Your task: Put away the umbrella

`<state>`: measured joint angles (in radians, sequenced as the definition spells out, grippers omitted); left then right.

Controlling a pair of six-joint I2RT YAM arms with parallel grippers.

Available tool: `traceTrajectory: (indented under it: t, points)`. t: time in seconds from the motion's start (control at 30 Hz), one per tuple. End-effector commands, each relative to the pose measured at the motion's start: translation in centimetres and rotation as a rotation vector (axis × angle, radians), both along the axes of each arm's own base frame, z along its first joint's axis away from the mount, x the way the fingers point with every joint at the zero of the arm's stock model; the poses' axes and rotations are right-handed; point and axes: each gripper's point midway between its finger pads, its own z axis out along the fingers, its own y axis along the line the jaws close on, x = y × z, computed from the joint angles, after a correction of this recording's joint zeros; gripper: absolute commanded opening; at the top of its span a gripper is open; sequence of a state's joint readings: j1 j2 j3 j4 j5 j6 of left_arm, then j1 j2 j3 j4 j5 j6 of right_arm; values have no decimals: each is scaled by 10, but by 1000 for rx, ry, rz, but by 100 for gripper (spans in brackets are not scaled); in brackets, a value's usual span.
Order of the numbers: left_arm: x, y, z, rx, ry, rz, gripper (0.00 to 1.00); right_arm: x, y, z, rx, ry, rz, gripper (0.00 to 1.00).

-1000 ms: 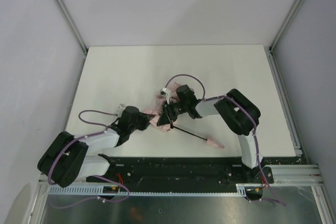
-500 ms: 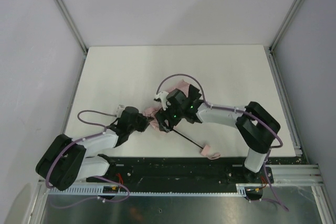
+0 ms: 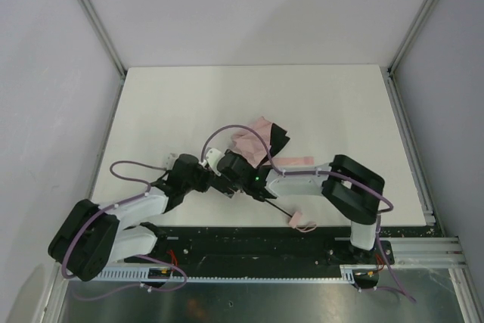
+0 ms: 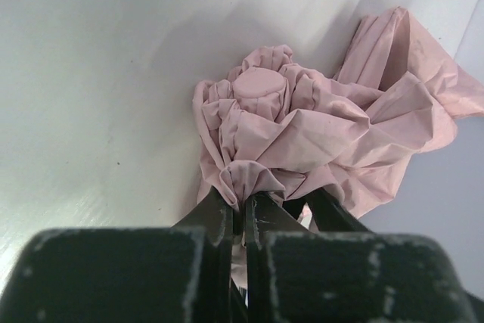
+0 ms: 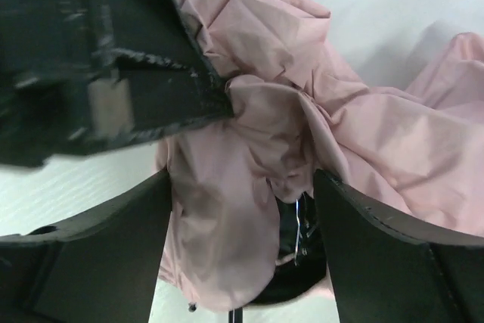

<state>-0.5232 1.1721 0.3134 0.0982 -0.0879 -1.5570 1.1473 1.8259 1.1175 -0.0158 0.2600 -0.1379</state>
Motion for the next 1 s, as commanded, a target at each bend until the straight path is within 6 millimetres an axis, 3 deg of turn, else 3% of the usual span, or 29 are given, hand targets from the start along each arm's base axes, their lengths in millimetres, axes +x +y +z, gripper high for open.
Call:
traceTrajectory:
  t: [0.0, 0.17, 0.33, 0.4, 0.47, 0.6, 0.63, 0.8, 0.97]
  points:
    - [-17, 7, -10, 22, 84, 4, 0, 25, 9, -21, 2, -70, -46, 75]
    - [-16, 3, -1, -5, 76, 0, 0, 24, -14, -60, -18, 44, -115, 53]
    - [-13, 3, 9, -26, 49, 11, 0, 0, -33, -98, -28, 239, -76, 13]
    - [-11, 3, 13, -37, 37, 12, 3, -12, -37, -109, -21, 348, -37, 3]
    - [-8, 5, 19, -41, 15, 8, 24, -25, -40, -115, 6, 442, -18, 1]
    - [-1, 18, 33, -54, -44, 23, 86, -42, -43, -114, 99, 613, 27, 0]
    - [1, 23, 37, -56, -62, 32, 93, -45, -43, -113, 125, 659, 40, 0]
    - [2, 24, 57, -88, -133, 6, 99, -49, -38, -97, 305, 894, 63, 0]
    - [-5, 17, 48, -122, -76, -15, 99, -39, -39, -89, 455, 1091, 10, 0]
